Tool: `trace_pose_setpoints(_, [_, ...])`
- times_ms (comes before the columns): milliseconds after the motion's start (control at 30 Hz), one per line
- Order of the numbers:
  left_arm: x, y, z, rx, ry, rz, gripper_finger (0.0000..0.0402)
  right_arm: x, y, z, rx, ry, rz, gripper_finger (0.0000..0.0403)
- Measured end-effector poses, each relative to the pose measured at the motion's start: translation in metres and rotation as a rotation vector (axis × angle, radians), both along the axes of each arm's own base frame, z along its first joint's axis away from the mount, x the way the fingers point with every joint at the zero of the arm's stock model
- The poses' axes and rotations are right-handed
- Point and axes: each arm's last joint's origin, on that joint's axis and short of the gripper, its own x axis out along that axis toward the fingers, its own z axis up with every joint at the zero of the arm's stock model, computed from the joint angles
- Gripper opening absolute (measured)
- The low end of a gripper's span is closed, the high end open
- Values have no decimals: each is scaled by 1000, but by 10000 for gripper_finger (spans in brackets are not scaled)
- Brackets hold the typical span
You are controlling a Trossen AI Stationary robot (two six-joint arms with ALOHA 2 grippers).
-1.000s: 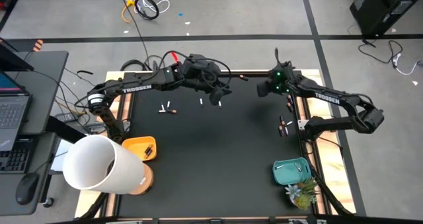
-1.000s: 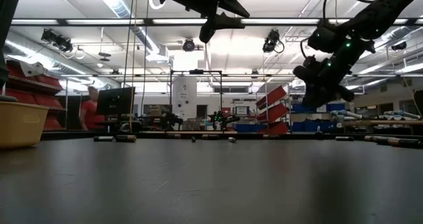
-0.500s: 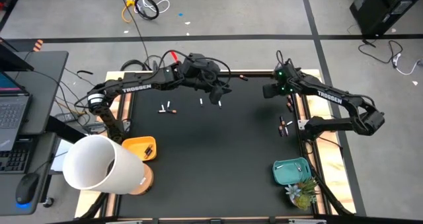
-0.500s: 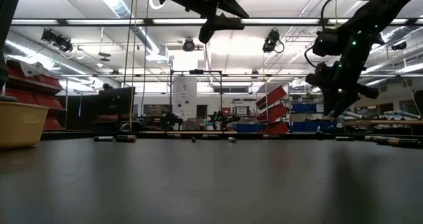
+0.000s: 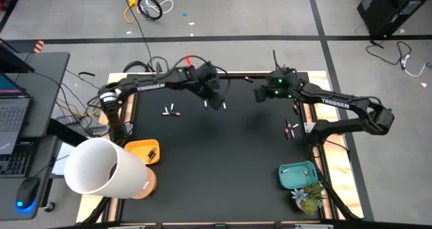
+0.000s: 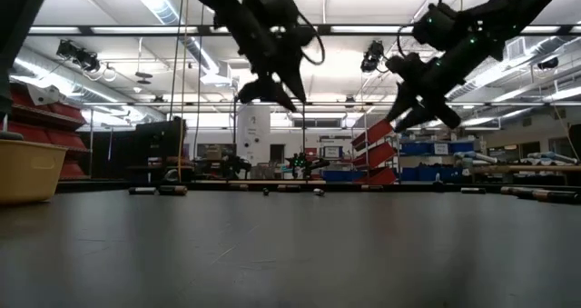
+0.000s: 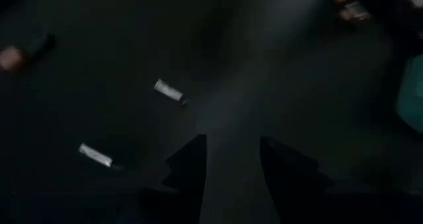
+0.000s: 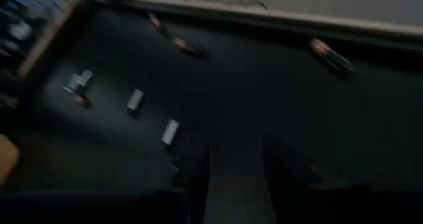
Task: Sort batteries
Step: Put the silver battery into the green bin
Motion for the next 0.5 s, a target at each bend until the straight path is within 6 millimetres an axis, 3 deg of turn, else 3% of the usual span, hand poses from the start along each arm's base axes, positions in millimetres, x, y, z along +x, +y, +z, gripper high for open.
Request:
trace_pose_setpoints(233, [8, 16, -55, -73, 206, 152, 156, 13, 17, 2, 12, -32, 61, 125])
trace_pose_setpoints(500, [-11, 33, -66, -58, 376, 326, 157, 24, 35, 2, 6, -33, 149, 125])
